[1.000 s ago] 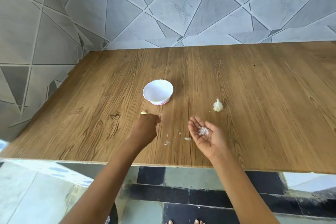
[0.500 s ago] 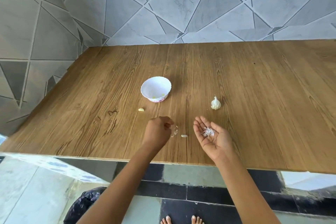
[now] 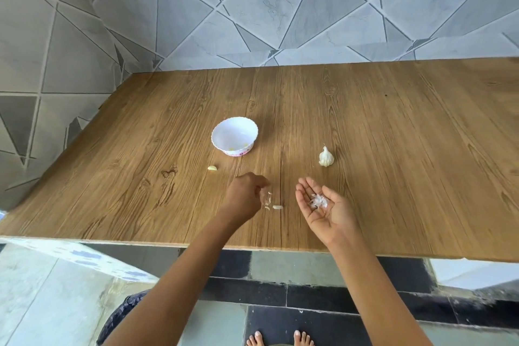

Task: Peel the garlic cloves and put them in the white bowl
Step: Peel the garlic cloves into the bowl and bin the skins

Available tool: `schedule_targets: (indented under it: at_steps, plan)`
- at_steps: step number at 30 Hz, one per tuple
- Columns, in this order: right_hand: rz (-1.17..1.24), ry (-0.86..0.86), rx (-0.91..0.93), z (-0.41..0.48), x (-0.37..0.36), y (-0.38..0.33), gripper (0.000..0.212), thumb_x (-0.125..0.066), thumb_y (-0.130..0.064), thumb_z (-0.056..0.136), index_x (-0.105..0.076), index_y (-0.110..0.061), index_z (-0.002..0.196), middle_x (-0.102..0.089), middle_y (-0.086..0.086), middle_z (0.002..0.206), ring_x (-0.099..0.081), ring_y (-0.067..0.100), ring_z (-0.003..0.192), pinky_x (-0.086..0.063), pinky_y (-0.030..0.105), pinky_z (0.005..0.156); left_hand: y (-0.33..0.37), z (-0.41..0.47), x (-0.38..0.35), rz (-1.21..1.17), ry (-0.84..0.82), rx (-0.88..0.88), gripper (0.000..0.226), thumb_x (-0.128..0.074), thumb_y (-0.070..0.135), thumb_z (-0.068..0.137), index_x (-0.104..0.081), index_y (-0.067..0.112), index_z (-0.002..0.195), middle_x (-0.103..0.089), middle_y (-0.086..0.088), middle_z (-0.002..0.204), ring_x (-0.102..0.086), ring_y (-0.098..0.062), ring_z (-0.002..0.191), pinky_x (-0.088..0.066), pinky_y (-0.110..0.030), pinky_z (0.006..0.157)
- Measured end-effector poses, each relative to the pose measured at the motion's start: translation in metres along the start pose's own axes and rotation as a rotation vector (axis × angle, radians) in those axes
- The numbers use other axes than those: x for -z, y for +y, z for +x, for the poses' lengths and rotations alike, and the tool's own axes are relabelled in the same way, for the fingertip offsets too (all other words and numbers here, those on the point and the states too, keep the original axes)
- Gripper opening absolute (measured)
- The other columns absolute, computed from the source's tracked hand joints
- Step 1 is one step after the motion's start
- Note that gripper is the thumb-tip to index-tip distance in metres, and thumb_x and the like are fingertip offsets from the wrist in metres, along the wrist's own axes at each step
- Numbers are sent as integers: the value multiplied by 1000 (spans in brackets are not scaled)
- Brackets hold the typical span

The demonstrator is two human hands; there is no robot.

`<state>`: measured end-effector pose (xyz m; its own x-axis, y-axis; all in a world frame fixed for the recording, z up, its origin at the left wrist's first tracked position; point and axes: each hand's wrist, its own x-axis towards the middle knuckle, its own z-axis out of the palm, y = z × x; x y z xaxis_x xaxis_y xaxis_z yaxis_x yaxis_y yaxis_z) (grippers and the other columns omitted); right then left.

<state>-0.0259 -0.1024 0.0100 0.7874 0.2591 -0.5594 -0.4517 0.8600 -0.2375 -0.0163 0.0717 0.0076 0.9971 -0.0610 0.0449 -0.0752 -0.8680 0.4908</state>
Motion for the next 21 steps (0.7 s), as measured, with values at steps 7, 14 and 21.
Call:
schedule_targets:
  at_steps: [7,14,21]
  plan:
    - [-2,10,-9,-4,1,2,33,-37,-14,101,-62,7,96,-71,18,87,-64,28,94,-55,38,74,-3,-1,0,8,-283,-523,16,-66,12,86,-74,12,100,-69,-2,110,-63,-10,98,-44,-12,85]
    - [17,5,-11,-4,5,4,33,-37,-13,100,-63,8,95,-71,19,89,-72,27,75,-56,39,74,-27,2,12,-5,-239,-565,12,-67,9,84,-74,10,94,-71,0,96,-67,-10,83,-55,-24,77]
    - [1,8,-20,-5,4,10,33,-38,-13,100,-63,7,94,-71,18,88,-67,27,85,-56,38,75,-36,-7,6,56,-143,-578,14,-71,2,79,-75,9,91,-72,-3,94,-69,-15,86,-57,-30,78]
